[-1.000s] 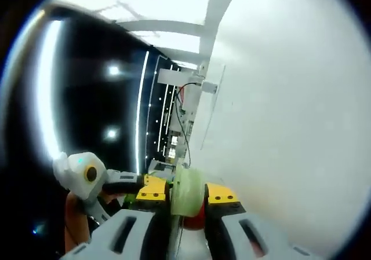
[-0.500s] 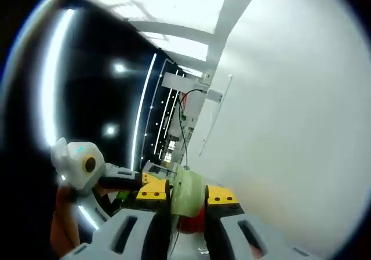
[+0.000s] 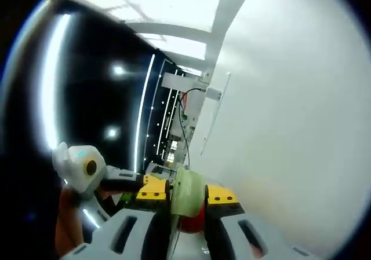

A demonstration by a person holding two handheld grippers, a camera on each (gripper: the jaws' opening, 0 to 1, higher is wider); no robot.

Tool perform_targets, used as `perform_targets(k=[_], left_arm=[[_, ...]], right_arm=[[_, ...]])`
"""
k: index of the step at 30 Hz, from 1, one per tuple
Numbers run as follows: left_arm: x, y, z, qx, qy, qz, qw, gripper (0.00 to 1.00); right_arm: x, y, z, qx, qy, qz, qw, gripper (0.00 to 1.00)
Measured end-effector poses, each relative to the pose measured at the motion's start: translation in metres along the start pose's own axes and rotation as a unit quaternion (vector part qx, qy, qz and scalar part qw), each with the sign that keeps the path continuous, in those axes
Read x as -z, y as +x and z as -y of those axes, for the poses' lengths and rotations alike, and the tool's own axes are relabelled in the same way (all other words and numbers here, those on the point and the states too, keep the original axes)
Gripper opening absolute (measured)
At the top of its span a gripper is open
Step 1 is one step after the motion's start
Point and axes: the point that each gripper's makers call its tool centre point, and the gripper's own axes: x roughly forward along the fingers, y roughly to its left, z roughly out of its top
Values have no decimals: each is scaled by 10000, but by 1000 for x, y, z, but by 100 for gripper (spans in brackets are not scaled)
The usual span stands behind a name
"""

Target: Open container latches remove lid place lid upside down on tabletop take tomato from container place on tabletop

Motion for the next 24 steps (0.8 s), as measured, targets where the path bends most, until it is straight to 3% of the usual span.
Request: perform_targets(k=[17,24], left_arm=[[0,0,0,2,-2,17,10000,69],[0,0,0,5,-15,110,9999,69]], right_arm=[[1,-1,0,60,145,-41,9999,17],[1,-1,-2,101,-59,-65,9999,17]])
